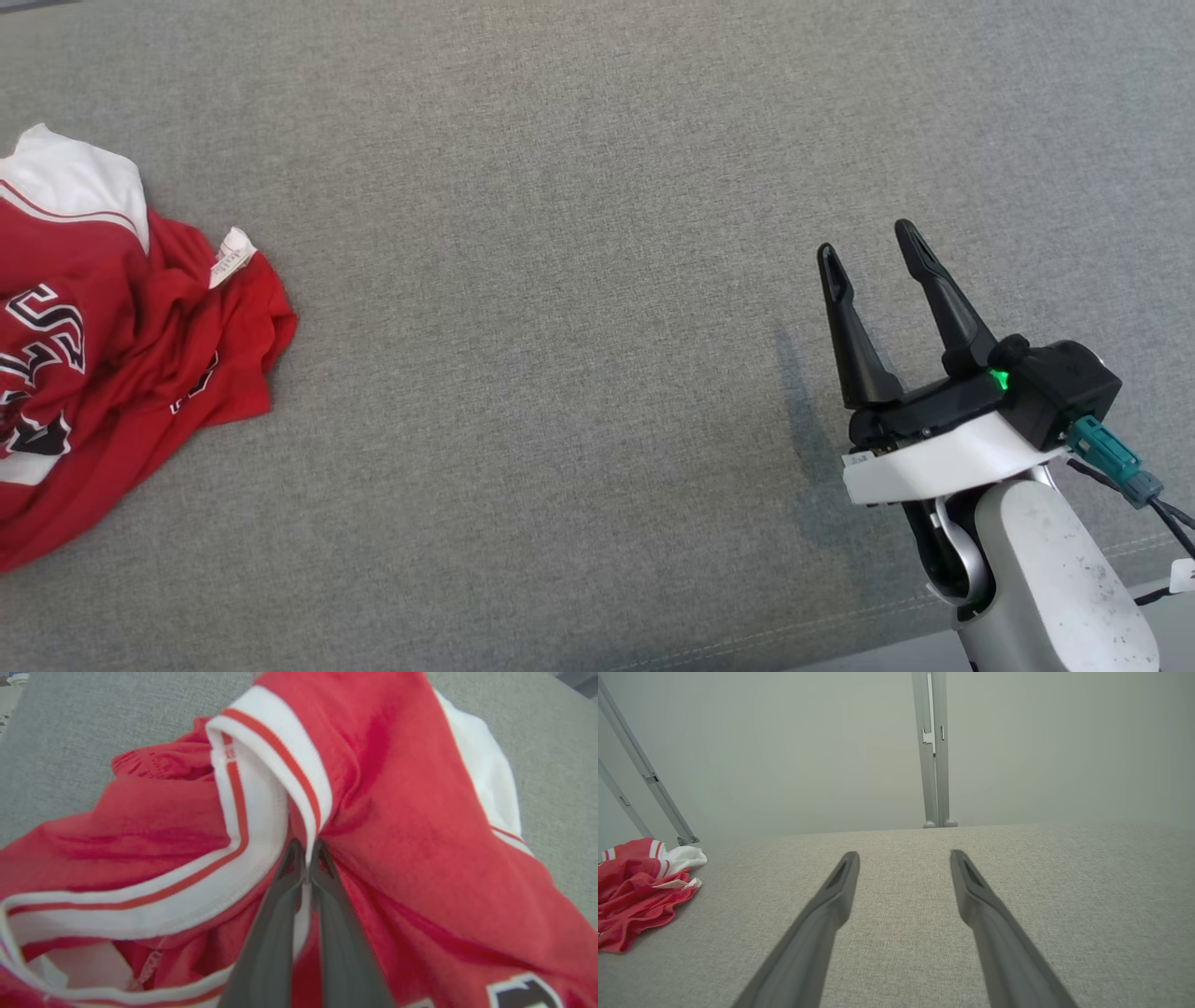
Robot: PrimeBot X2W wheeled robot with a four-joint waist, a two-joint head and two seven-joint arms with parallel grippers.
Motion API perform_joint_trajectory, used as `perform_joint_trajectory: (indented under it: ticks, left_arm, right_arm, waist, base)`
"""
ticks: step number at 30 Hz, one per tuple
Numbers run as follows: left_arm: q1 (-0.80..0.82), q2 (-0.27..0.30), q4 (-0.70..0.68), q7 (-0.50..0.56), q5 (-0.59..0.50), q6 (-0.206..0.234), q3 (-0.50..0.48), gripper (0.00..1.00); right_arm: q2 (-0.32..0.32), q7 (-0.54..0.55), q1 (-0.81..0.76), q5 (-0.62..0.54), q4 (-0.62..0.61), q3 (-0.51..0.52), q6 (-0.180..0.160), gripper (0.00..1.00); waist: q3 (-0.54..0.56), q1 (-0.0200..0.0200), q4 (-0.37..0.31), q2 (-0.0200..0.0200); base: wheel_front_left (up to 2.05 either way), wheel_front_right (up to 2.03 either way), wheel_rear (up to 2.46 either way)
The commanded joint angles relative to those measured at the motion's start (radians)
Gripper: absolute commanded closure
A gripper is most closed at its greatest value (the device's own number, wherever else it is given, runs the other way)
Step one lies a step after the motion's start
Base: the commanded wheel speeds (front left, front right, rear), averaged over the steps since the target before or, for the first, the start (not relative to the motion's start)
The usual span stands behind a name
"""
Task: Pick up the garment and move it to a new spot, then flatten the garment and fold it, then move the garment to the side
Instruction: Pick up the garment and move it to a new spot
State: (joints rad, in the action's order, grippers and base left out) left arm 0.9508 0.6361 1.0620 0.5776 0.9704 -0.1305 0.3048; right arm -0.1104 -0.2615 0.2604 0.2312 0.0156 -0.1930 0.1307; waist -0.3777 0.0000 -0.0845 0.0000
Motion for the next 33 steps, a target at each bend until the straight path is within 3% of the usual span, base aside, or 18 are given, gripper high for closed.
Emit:
perform_joint_trajectory:
  ticks: [1,9,18,33]
  left_arm:
    - [-0.014,0.004,-0.007,-0.009,0.011,0.0,0.006,1.0]
    - [-0.027,0.01,-0.052,-0.049,0.003,0.0,0.047,1.0]
    - [-0.064,0.036,-0.155,-0.13,-0.001,0.0,0.109,1.0]
    - [-0.07,0.102,-0.421,-0.264,-0.056,0.002,0.199,1.0]
  right_arm:
    - [-0.004,-0.001,0.008,0.0,0.004,-0.001,0.0,0.0]
    - [-0.004,-0.001,-0.008,0.006,0.012,-0.005,0.0,0.0]
    - [-0.014,-0.001,-0.061,0.03,0.038,0.004,0.0,0.0]
    - [-0.006,-0.001,-0.137,0.052,0.049,0.018,0.0,0.0]
  waist:
    - [0.006,0.0,0.003,0.0]
    - [0.039,0.0,0.02,0.0]
    - [0.156,0.0,0.05,0.0]
    - [0.272,0.0,0.053,0.0]
  base:
    - [0.0,0.0,0.0]
    - [0.0,0.0,0.0]
    - [0.0,0.0,0.0]
    - [0.0,0.0,0.0]
